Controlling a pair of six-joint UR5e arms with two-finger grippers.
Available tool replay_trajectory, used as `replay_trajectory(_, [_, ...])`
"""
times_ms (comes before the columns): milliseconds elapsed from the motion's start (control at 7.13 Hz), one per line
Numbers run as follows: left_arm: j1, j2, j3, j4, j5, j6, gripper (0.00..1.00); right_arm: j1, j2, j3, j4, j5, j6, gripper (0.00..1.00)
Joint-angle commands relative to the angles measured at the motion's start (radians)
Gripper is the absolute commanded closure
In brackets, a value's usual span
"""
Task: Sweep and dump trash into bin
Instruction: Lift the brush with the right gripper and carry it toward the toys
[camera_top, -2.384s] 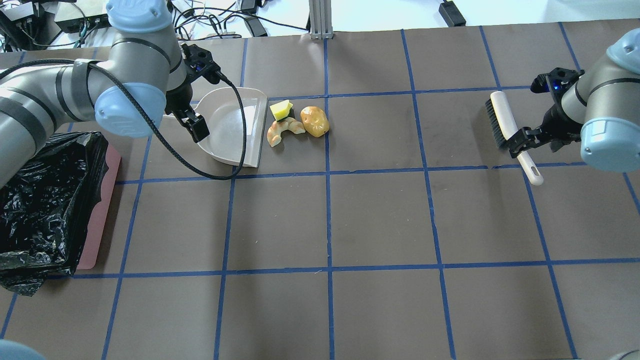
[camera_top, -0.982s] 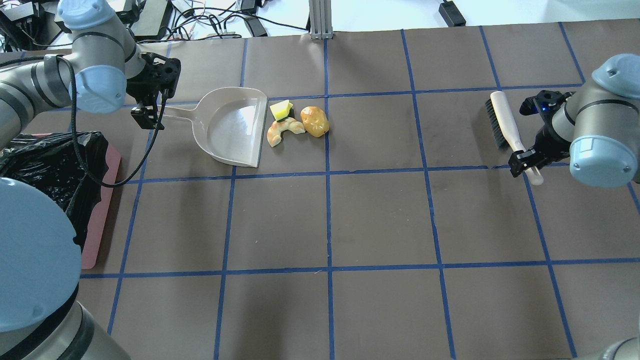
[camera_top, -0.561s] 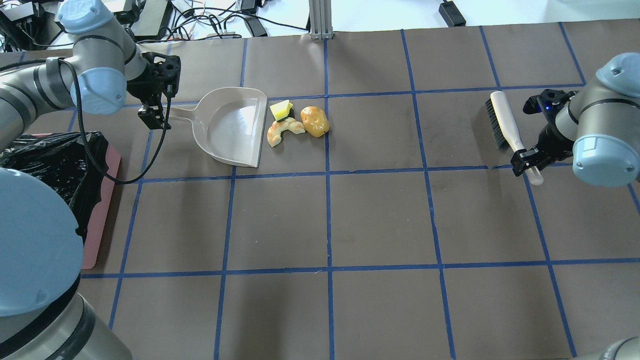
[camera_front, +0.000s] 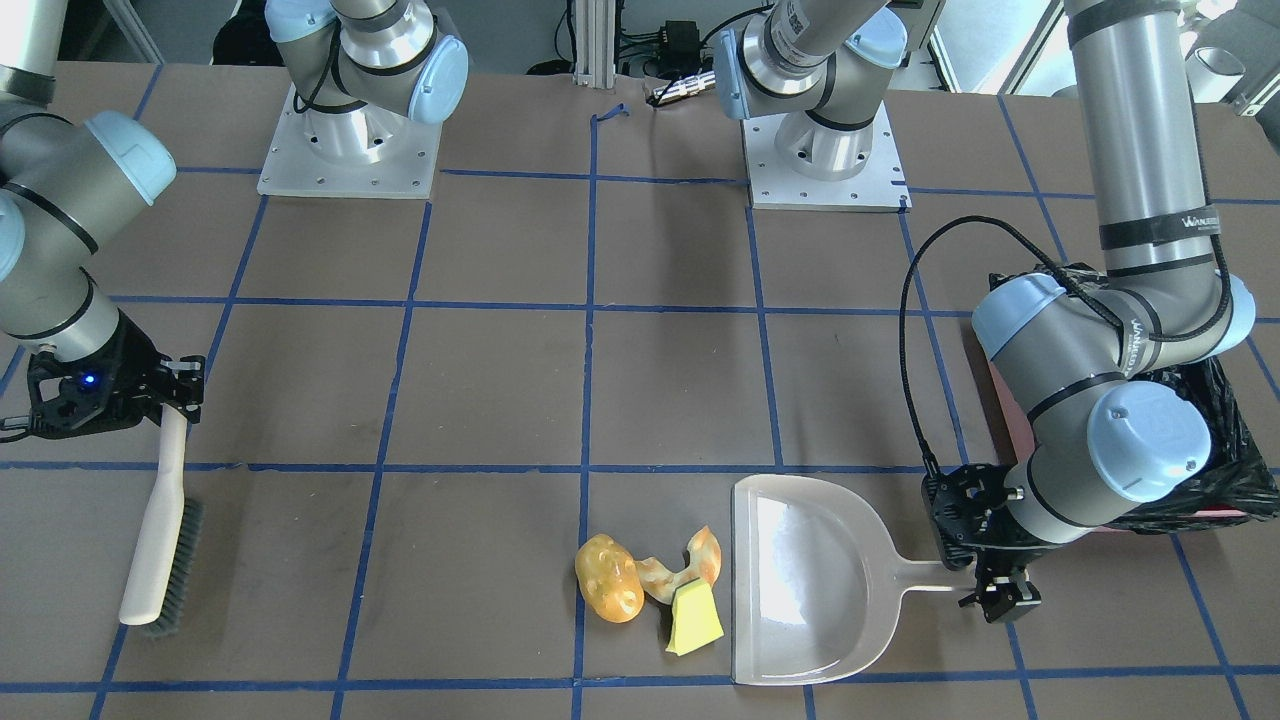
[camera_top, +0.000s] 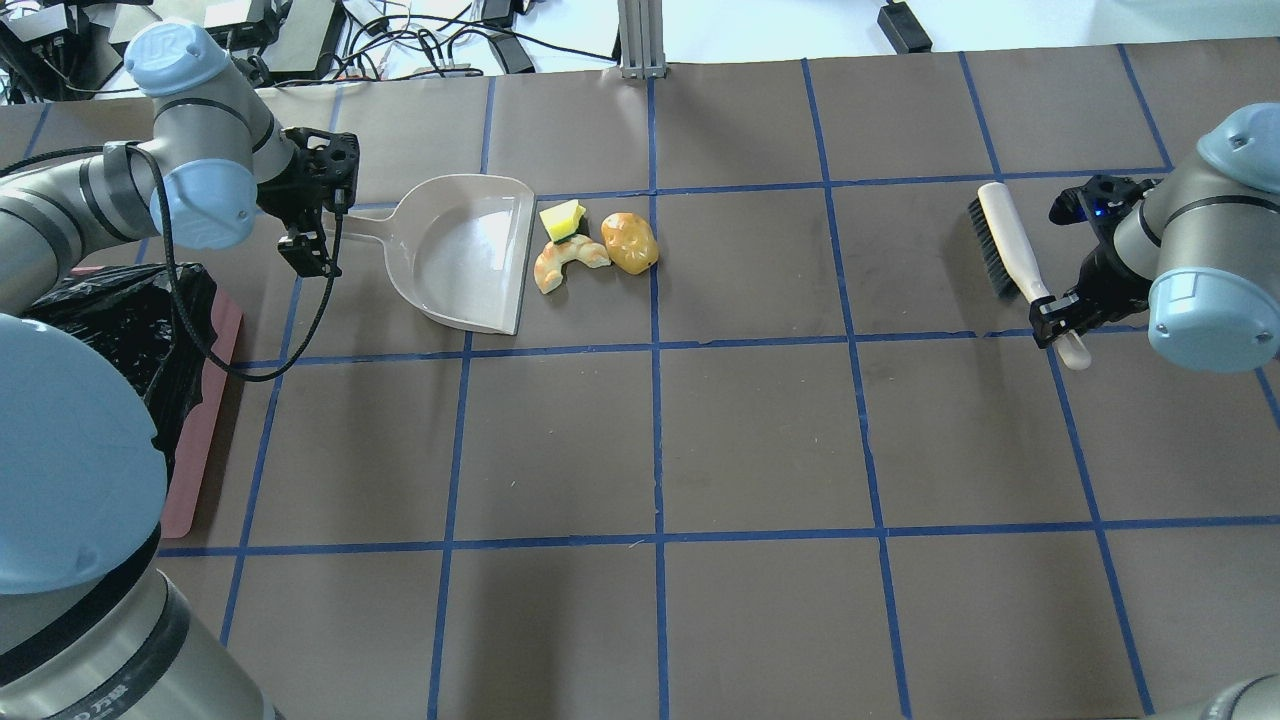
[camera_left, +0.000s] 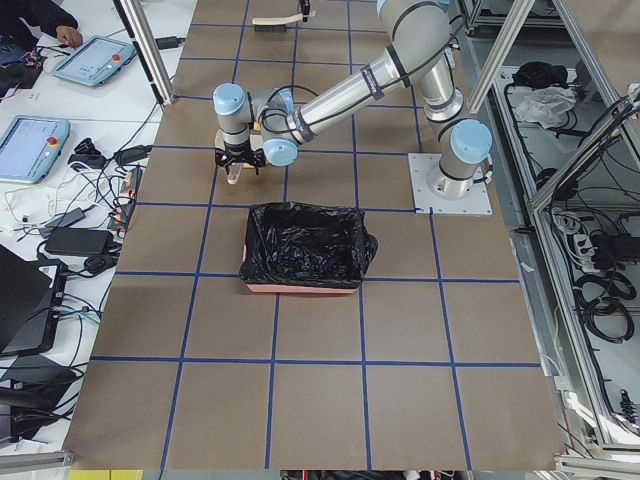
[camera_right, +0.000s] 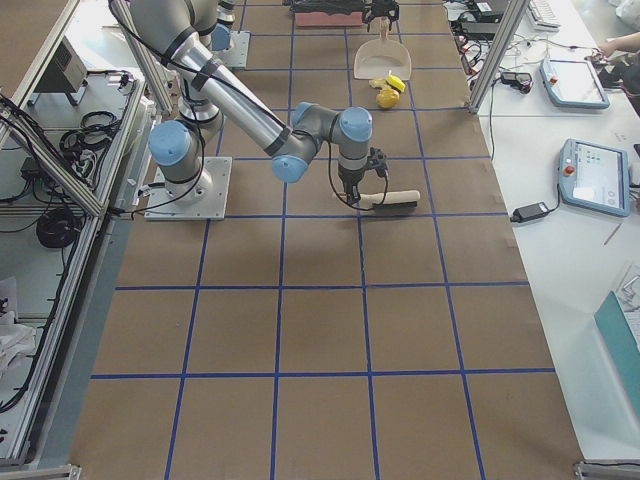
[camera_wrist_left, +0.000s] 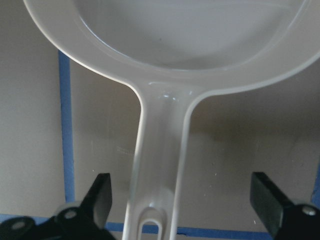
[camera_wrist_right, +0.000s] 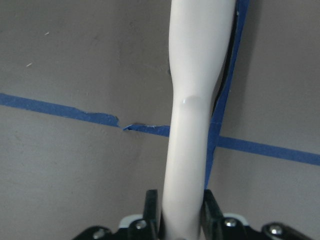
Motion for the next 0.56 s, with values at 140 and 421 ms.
replay_trajectory(140, [-0.002, 0.005, 0.013, 0.004, 0.001, 0.004, 0.02, 0.000, -0.004, -0.018, 0.005, 0.000, 0.002, 0.91])
replay_trajectory(421, [-0.001, 0.000, 0.002, 0.002, 0.001, 0.006, 0.21, 0.009, -0.040, -0.075, 0.112, 0.002, 0.069, 0.93])
